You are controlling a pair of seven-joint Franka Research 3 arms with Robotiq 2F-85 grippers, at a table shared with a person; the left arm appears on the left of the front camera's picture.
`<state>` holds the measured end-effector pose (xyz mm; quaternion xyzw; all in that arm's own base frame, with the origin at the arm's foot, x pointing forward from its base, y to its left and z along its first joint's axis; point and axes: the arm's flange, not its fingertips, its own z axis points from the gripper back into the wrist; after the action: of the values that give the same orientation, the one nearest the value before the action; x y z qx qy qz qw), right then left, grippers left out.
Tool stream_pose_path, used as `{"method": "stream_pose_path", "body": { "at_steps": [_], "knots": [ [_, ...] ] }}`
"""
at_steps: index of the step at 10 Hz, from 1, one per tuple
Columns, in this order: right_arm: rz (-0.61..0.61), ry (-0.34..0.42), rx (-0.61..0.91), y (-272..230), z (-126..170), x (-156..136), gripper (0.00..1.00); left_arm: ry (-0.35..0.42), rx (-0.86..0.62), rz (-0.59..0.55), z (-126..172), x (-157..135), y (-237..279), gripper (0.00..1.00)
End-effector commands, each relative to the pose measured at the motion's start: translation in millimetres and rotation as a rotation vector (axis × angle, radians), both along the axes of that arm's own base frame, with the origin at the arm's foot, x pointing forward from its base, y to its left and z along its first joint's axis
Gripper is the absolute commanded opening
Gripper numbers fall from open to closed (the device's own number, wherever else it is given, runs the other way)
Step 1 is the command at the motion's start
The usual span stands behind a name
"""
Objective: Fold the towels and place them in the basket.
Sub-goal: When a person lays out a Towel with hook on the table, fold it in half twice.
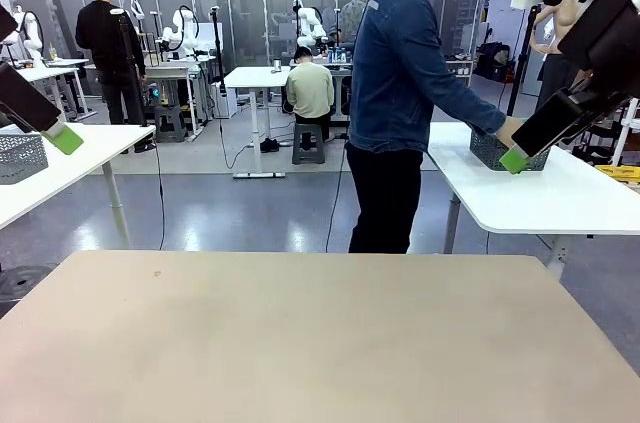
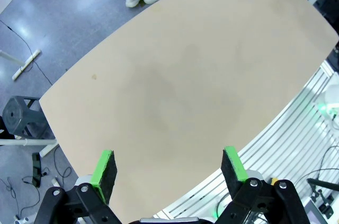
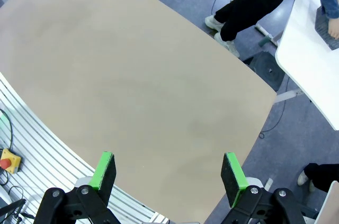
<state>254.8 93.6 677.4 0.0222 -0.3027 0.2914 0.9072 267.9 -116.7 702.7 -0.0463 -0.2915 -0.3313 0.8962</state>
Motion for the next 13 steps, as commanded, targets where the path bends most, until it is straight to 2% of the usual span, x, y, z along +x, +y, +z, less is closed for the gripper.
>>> {"method": "stream_pose_path", "body": {
  "at_steps": [1, 13],
  "knots": [
    [0.004, -0.007, 0.002, -0.6, 0.9, 0.6, 1.0, -0.005, 0.002, -0.005, 1.1, -0.4, 0.2, 1.0],
    [0.004, -0.007, 0.002, -0.6, 0.9, 0.6, 1.0, -0.005, 0.002, -0.005, 1.1, -0.4, 0.2, 1.0]
  ]
}}
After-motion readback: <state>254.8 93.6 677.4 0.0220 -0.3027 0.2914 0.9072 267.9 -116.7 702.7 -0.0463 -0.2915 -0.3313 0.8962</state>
